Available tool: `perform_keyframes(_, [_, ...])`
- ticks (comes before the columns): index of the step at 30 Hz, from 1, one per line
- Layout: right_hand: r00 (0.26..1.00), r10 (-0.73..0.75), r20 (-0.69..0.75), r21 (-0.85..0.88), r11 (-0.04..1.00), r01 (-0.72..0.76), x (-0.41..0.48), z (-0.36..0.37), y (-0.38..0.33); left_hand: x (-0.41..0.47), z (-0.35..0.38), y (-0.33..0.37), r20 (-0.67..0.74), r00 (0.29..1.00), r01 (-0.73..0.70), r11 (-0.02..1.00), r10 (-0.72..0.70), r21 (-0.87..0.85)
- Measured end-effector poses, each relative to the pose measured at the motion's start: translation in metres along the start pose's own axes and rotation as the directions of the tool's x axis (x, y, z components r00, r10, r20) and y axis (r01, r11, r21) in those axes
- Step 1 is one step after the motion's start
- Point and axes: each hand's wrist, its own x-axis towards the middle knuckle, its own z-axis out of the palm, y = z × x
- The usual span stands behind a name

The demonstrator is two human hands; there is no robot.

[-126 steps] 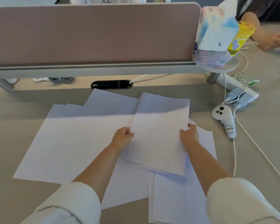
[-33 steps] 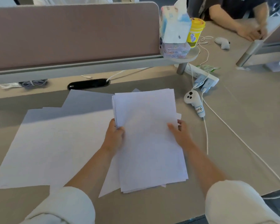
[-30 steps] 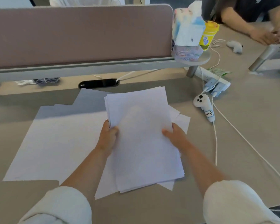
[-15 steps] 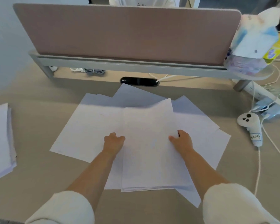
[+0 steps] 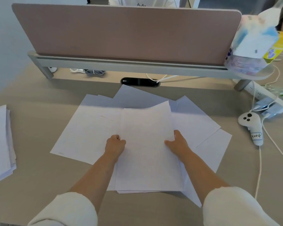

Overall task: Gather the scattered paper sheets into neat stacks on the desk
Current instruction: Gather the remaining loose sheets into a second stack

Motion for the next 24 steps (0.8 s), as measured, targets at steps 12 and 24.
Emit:
perform_keyframes(12, [0.996, -0.007, 0.091, 0.324, 0.946, -0.023, -0.006, -0.010, 0.002, 0.007, -0.004, -0.001, 0.021, 1.000, -0.007, 1.000, 0.007, -0.017])
perform_keyframes(24, [0.881, 0.460, -0.115, 0.836, 0.524, -0.165, 0.016, -0.004, 0.001, 0.050, -0.051, 0.020, -0.081, 0.995, -0.064, 0.998, 0.065, 0.015])
